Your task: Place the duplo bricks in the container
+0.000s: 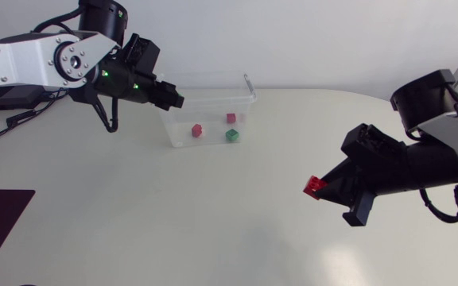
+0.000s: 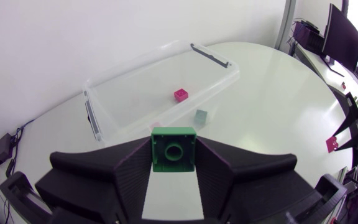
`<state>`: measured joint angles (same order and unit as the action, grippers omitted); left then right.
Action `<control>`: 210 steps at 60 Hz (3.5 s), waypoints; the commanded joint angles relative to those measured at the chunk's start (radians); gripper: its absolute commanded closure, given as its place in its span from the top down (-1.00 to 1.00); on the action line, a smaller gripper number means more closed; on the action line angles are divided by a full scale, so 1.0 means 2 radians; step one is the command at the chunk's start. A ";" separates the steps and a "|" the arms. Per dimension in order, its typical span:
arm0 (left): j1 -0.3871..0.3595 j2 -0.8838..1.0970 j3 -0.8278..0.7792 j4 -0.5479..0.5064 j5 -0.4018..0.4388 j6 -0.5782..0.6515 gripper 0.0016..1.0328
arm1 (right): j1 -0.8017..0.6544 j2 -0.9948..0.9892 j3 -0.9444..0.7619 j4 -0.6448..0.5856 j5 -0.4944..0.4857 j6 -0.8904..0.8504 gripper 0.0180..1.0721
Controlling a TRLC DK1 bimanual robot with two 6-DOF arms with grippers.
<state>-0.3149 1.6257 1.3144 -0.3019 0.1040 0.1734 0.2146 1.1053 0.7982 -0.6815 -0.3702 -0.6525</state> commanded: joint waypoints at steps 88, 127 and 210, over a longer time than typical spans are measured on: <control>0.046 -0.141 -0.087 0.133 -0.099 -0.061 0.92 | 0.080 0.356 0.430 0.140 0.037 0.171 -0.61; 0.030 -0.335 -0.231 0.023 -0.099 -0.043 0.92 | 0.092 0.488 0.566 0.159 0.062 0.206 -0.60; 0.131 -0.636 -0.423 -0.016 -0.099 0.014 0.92 | -0.024 -0.053 0.010 0.322 0.192 0.192 0.92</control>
<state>-0.0677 0.3748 0.5018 -0.3412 -0.0879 0.1814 0.1940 1.0779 0.8909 -0.0608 0.0051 -0.2584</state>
